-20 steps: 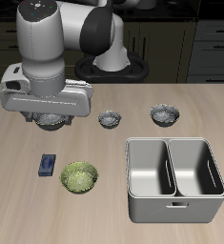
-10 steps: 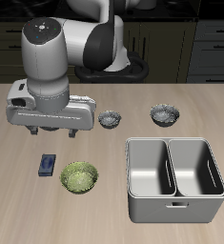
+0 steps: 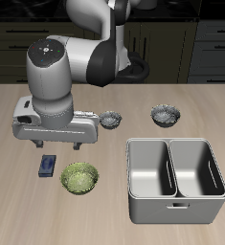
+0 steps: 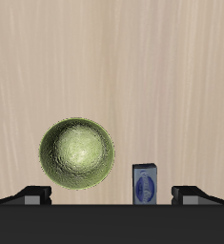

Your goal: Place the green bowl in the right side of the drainer

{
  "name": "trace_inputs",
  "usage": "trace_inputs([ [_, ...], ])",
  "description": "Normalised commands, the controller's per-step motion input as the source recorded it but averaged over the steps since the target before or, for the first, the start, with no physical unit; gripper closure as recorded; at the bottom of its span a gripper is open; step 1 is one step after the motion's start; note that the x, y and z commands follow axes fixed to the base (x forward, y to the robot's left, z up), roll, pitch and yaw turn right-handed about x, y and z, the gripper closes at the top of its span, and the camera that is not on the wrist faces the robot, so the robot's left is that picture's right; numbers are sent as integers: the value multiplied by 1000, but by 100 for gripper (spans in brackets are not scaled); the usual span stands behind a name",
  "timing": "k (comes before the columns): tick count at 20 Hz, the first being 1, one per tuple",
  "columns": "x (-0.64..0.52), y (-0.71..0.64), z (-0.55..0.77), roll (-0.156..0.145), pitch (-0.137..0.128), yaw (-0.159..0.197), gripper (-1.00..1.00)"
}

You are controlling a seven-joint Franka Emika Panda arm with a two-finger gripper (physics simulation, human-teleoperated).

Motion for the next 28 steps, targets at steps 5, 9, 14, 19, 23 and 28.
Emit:
trace_inputs([
  [5,35,52,-248,-3,29,8,-100],
  [9,10,-3,-246,6,33,-1,-100],
  [14,6,-70,-263,-17,32,0,-100],
  [19,-15,-34,-269,-16,32,2,-100],
  [23,4,86,-324,14,40,17,-100],
  [28,5,4,-349,-1,46,4,-100],
])
